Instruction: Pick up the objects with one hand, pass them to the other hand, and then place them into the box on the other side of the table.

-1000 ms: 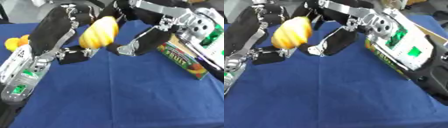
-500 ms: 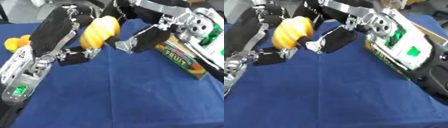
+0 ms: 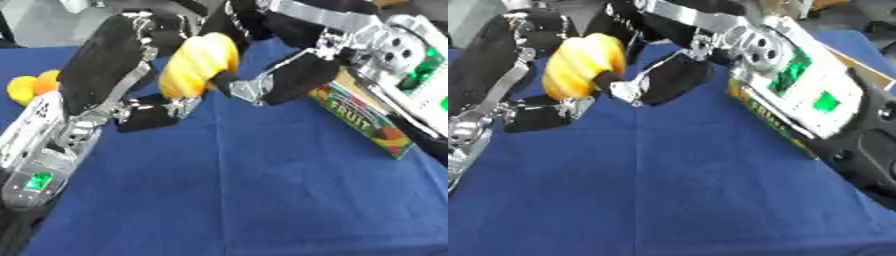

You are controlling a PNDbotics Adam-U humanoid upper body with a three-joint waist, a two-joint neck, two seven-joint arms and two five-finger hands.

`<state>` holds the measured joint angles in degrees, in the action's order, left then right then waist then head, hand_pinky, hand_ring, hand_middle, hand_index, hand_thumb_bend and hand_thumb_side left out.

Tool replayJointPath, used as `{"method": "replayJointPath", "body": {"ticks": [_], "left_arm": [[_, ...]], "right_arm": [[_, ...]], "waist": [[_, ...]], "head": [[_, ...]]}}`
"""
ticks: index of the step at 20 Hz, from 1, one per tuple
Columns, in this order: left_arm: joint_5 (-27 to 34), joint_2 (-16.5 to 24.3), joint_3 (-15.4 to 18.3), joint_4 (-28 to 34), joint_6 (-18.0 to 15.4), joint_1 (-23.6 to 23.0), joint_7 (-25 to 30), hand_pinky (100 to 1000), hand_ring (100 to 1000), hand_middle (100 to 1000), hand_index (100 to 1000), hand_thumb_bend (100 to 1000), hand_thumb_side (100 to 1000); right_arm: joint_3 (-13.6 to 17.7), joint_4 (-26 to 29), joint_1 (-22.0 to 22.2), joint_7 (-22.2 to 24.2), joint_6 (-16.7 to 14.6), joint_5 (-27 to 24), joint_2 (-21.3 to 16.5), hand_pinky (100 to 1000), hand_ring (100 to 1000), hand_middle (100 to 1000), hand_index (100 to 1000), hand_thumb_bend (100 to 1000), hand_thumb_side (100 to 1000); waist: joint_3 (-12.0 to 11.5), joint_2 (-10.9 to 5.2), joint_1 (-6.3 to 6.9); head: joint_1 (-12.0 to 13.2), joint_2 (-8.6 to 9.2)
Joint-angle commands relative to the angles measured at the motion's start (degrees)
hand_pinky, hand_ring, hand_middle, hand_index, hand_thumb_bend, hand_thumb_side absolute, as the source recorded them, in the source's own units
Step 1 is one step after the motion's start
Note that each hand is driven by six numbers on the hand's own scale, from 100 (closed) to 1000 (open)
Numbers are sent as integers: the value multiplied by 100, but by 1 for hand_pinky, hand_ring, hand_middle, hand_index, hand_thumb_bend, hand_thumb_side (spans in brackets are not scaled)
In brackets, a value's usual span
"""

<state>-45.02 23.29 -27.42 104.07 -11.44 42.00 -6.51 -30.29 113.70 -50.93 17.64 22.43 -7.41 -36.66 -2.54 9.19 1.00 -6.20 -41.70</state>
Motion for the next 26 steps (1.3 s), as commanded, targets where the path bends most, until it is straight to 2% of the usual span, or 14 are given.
{"method": "replayJointPath", "body": {"ticks": [1, 2, 5, 8, 11, 16, 17, 19, 21, 22, 26], "left_arm": [[-51, 29, 93, 60, 12, 119, -9, 598, 521, 451, 546, 292, 100], [-83, 30, 97, 48, 23, 116, 11, 613, 539, 468, 566, 391, 100], [-190, 33, 121, 15, 104, 106, 37, 665, 589, 525, 635, 605, 100], [-311, 38, 138, -46, 262, 86, 40, 716, 642, 594, 714, 771, 100], [-436, 33, 143, -106, 459, 76, 41, 735, 666, 620, 747, 837, 100], [-544, 19, 155, -144, 669, 56, 2, 753, 687, 640, 781, 944, 209], [-560, 20, 161, -150, 702, 50, -6, 753, 687, 640, 781, 944, 209], [-590, 29, 186, -177, 786, 24, -20, 766, 699, 653, 790, 998, 279], [-606, 47, 200, -214, 864, -4, -15, 771, 705, 659, 795, 1000, 296], [-603, 61, 210, -235, 897, -27, -3, 781, 716, 671, 799, 1000, 332], [-508, 124, 251, -269, 962, -113, 14, 787, 718, 674, 804, 1000, 358]], "right_arm": [[16, 89, -101, 85, -20, -119, -91, 632, 633, 475, 522, 246, 100], [20, 89, -101, 90, -19, -135, -99, 630, 630, 474, 520, 251, 100], [31, 89, -98, 128, -36, -152, -126, 630, 628, 469, 512, 265, 100], [44, 89, -96, 187, -76, -144, -158, 627, 623, 458, 500, 278, 100], [56, 89, -86, 232, -93, -134, -183, 624, 621, 457, 499, 277, 100], [75, 89, -69, 223, -90, -120, -217, 623, 621, 455, 497, 285, 100], [77, 89, -66, 221, -89, -120, -223, 623, 621, 455, 497, 285, 100], [86, 89, -58, 221, -97, -119, -244, 623, 620, 454, 496, 288, 100], [104, 89, -45, 206, -101, -118, -268, 623, 620, 454, 496, 288, 100], [116, 89, -36, 192, -101, -117, -285, 622, 620, 453, 495, 289, 100], [160, 89, 11, 135, -92, -121, -337, 621, 620, 453, 495, 290, 100]], "waist": [[3, -135, -62], [4, -137, -61], [10, -142, -60], [19, -147, -60], [25, -150, -60], [33, -147, -62], [34, -147, -62], [37, -147, -61], [38, -149, -58], [38, -149, -57], [39, -150, -52]], "head": [[-25, 21], [-30, 23], [-35, 33], [-35, 39], [-29, 47], [-26, 48], [-23, 46], [-19, 40], [-9, 33], [-6, 32], [2, 35]]}}
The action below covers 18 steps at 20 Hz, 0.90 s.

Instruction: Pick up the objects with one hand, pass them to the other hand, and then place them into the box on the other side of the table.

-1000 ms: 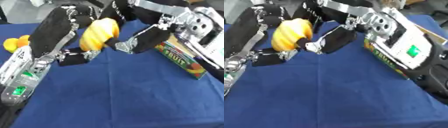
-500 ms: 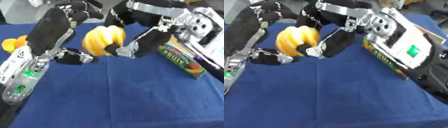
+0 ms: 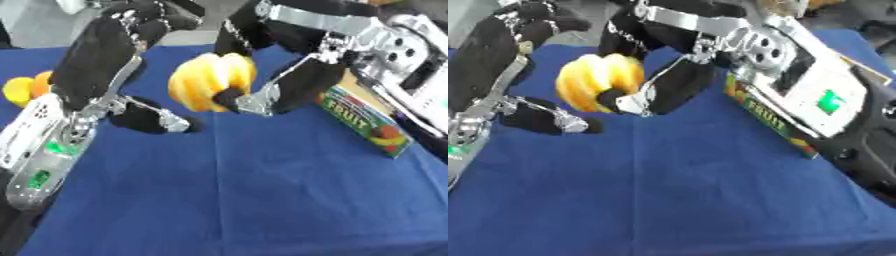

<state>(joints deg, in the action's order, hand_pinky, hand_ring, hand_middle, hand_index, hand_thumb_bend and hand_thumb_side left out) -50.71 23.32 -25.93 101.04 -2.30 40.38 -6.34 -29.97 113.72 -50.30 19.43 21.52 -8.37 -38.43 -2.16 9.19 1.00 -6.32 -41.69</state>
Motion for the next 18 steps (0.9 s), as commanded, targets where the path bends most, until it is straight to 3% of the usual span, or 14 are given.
{"method": "replayJointPath", "body": {"ticks": [1, 11, 14, 18], "left_arm": [[88, 136, 112, 33, 55, 30, -1, 789, 720, 675, 805, 1000, 362], [600, 643, 412, -144, 359, -542, 124, 793, 712, 659, 800, 965, 423], [853, 843, 655, -79, 591, -847, -153, 772, 679, 621, 767, 823, 450], [1379, 1109, 1076, 141, 880, -1393, -892, 754, 650, 592, 743, 725, 441]], "right_arm": [[136, 87, -40, -55, 3, -33, -167, 621, 620, 454, 496, 290, 100], [403, 87, 141, -300, -98, -114, -460, 622, 621, 454, 496, 293, 100], [592, 87, 290, -517, -208, -169, -696, 622, 624, 454, 500, 288, 100], [976, 87, 735, -923, -332, -282, -1174, 622, 627, 458, 504, 277, 100]], "waist": [[0, -149, -52], [8, -143, -33], [-1, -135, -31], [-22, -102, -36]], "head": [[13, 38], [-43, 36], [-84, 48], [-148, 102]]}}
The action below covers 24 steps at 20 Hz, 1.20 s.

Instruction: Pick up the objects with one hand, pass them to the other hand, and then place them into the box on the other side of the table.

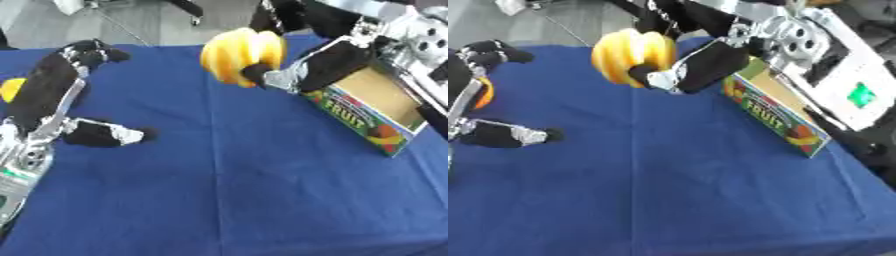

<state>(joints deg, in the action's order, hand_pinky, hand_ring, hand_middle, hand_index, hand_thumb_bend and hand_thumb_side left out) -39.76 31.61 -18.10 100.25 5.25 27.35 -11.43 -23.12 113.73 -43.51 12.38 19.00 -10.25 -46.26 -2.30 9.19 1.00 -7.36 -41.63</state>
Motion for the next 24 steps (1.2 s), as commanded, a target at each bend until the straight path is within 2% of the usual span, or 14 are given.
{"method": "replayJointPath", "body": {"ticks": [1, 7, 13, 19, 22, 24], "left_arm": [[397, 308, 421, 296, 140, -242, -583, 750, 645, 586, 740, 710, 442], [1029, 262, 1167, 605, 28, -991, -1706, 749, 628, 568, 724, 661, 430], [1231, 292, 1657, 737, 18, -1348, -2331, 738, 622, 562, 718, 663, 424], [1230, 258, 1949, 880, 57, -1491, -2660, 736, 618, 560, 716, 660, 413], [1315, 209, 2017, 934, 87, -1522, -2752, 735, 615, 555, 714, 653, 421], [1605, 161, 2035, 927, 118, -1521, -2812, 733, 607, 545, 709, 639, 434]], "right_arm": [[400, 86, 187, -326, -113, -142, -511, 622, 627, 458, 505, 275, 100], [1025, 86, 1048, -951, -86, -584, -1107, 617, 631, 472, 524, 277, 100], [1522, 86, 1761, -1425, 115, -792, -1540, 618, 633, 474, 527, 278, 100], [1786, 34, 2228, -1877, 509, -791, -1788, 619, 632, 473, 527, 281, 100], [1812, -226, 2319, -2013, 595, -723, -1818, 620, 631, 474, 529, 276, 100], [1807, -527, 2338, -2065, 608, -655, -1788, 619, 631, 476, 531, 271, 100]], "waist": [[-15, -91, -37], [-47, -45, -36], [-63, -16, -23], [-90, -4, -14], [-109, -3, -6], [-122, -4, 4]], "head": [[-58, 105], [-203, 144], [-316, 205], [-379, 253], [-407, 271], [-407, 277]]}}
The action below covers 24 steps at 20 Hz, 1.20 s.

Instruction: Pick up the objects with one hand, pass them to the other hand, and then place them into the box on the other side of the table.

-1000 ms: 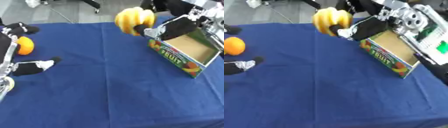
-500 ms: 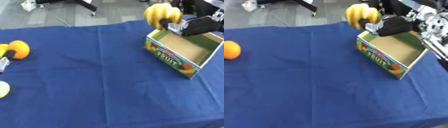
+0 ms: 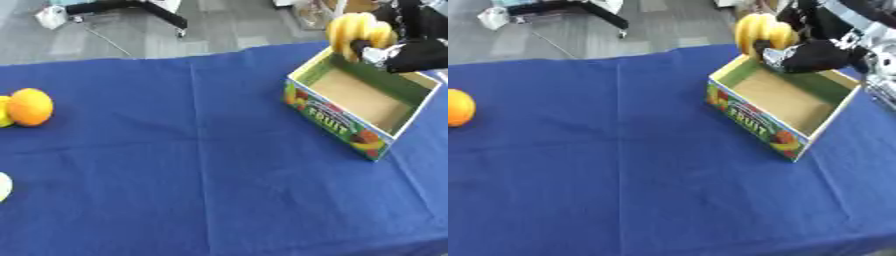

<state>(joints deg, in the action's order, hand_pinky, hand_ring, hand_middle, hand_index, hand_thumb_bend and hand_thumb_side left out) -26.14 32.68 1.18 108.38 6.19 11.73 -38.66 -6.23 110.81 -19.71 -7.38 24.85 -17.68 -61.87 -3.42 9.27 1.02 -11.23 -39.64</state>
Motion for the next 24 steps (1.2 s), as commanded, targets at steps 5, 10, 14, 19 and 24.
{"method": "replayJointPath", "body": {"ticks": [5, 10, 14, 19, 24], "left_arm": [[811, 12, 175, 59, -6, 69, -246, 732, 602, 539, 705, 630, 445], [921, -17, 189, 41, -47, 67, -303, 732, 603, 539, 705, 630, 447], [914, -49, 189, 42, -55, 82, -307, 731, 604, 540, 705, 631, 446], [889, -115, 199, 32, -58, 83, -323, 731, 604, 539, 706, 630, 448], [883, -170, 195, 9, -72, 52, -337, 732, 603, 539, 705, 629, 448]], "right_arm": [[73, -1032, -63, -198, -70, 320, -142, 620, 629, 476, 532, 271, 100], [19, -1810, -167, -303, -192, 595, -45, 620, 628, 475, 532, 269, 100], [-64, -2310, -246, -291, -296, 762, 53, 622, 628, 476, 533, 264, 100], [-197, -2577, -243, -156, -439, 1189, 192, 625, 636, 505, 566, 238, 100], [-254, -2774, -267, -186, -491, 1346, 332, 632, 663, 566, 626, 259, 100]], "waist": [[-40, -5, 27], [-81, 10, 63], [-115, 29, 90], [-149, 45, 108], [-162, 49, 112]], "head": [[-44, 102], [-98, 127], [-115, 175], [-163, 208], [-125, 187]]}}
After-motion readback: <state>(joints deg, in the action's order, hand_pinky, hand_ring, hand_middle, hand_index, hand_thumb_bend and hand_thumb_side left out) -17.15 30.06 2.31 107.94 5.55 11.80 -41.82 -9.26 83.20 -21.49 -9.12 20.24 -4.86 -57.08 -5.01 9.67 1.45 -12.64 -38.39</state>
